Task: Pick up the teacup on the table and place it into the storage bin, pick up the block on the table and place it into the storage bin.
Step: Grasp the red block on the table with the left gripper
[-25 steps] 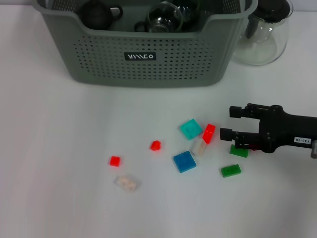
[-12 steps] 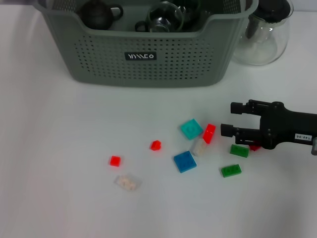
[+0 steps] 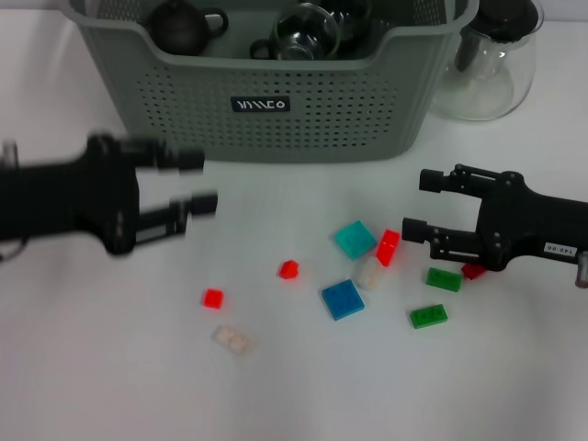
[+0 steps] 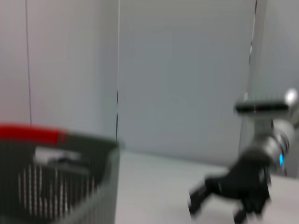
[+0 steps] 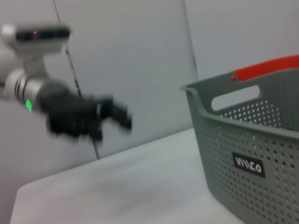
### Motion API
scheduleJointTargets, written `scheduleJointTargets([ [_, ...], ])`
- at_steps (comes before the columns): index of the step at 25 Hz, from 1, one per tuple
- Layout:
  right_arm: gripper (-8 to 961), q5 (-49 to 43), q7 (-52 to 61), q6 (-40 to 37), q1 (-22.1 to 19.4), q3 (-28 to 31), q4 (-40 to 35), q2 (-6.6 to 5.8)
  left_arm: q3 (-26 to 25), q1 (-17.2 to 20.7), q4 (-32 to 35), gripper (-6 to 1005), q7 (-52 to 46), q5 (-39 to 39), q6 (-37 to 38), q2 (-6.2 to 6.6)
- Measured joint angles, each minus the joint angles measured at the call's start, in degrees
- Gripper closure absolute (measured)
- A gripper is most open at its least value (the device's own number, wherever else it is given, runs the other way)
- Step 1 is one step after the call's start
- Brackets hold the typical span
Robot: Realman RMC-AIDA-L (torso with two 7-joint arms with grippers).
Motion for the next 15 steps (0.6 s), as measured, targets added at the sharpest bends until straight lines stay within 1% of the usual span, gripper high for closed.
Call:
scheduleJointTargets([
  [4, 158, 0.0, 0.4, -0.4, 0.4, 0.7, 0.1, -0.10, -4.7, 0.6, -8.7, 533, 11.6, 7.0, -1.5, -0.02],
  [7, 159, 0.0, 0.5, -0.5, 0.6, 1.0, 0.4, -0.13, -7.8, 0.8, -14.7, 537, 18.8, 11.3, -5.5, 0.07],
  [10, 159, 0.0, 0.5, -0.3, 0.6, 1.0, 0.5, -0.12, -8.6, 0.8, -18.5, 538, 22.7, 13.9, -10.1, 0.20],
  [15, 159, 0.0, 0.5, 0.0, 0.5, 1.0, 1.1, -0.03, -8.9, 0.6, -22.3, 540, 26.3, 15.8, -15.8, 0.25],
])
